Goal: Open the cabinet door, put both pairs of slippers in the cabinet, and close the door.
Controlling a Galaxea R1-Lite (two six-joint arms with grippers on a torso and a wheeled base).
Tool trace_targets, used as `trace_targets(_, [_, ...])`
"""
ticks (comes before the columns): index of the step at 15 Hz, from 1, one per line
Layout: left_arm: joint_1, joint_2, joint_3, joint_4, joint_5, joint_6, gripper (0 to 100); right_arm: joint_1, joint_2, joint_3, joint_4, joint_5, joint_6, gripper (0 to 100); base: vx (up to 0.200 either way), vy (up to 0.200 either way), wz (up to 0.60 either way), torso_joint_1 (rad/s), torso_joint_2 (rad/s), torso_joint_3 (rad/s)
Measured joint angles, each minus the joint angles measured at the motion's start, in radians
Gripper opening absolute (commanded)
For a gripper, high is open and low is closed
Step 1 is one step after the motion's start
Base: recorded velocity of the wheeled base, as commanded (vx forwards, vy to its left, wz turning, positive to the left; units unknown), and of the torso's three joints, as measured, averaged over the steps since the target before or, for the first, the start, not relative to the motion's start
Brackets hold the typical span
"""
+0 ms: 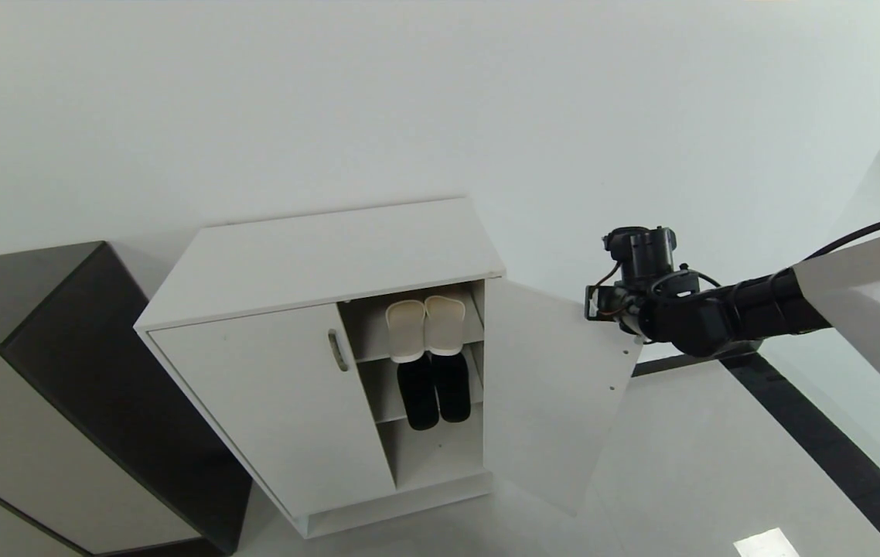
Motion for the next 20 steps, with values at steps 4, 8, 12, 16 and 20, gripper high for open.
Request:
trace_targets(4, [0.0, 0.0, 0.0, 0.0, 0.0, 0.0, 0, 0.046, -0.036, 0.081, -0.007, -0.001, 0.019, 0, 0.0, 0.0, 0.0, 0.0, 0.0, 0.0])
trace_targets(8, [0.0, 0.0, 0.0, 0.0, -0.001, 0.0, 0, 0.139, -0.105, 0.183, -0.009, -0.001, 0.045, 0, 0.0, 0.0, 0.0, 0.0, 0.0, 0.0])
trace_targets(12, [0.0, 0.0, 0.0, 0.0, -0.001, 0.0, 0, 0.252, -0.156, 0.261, -0.035, -0.007, 0.067, 0, 0.0, 0.0, 0.0, 0.0, 0.0, 0.0])
trace_targets(16, [0.0, 0.0, 0.0, 0.0, 0.0, 0.0, 0, 0.319, -0.173, 0.31, -0.1, -0.021, 0.063, 0, 0.0, 0.0, 0.0, 0.0, 0.0, 0.0])
trace_targets(20, [0.0, 0.0, 0.0, 0.0, 0.0, 0.0, 0, 0.31, -0.143, 0.322, -0.105, -0.021, 0.066, 0, 0.0, 0.0, 0.0, 0.0, 0.0, 0.0])
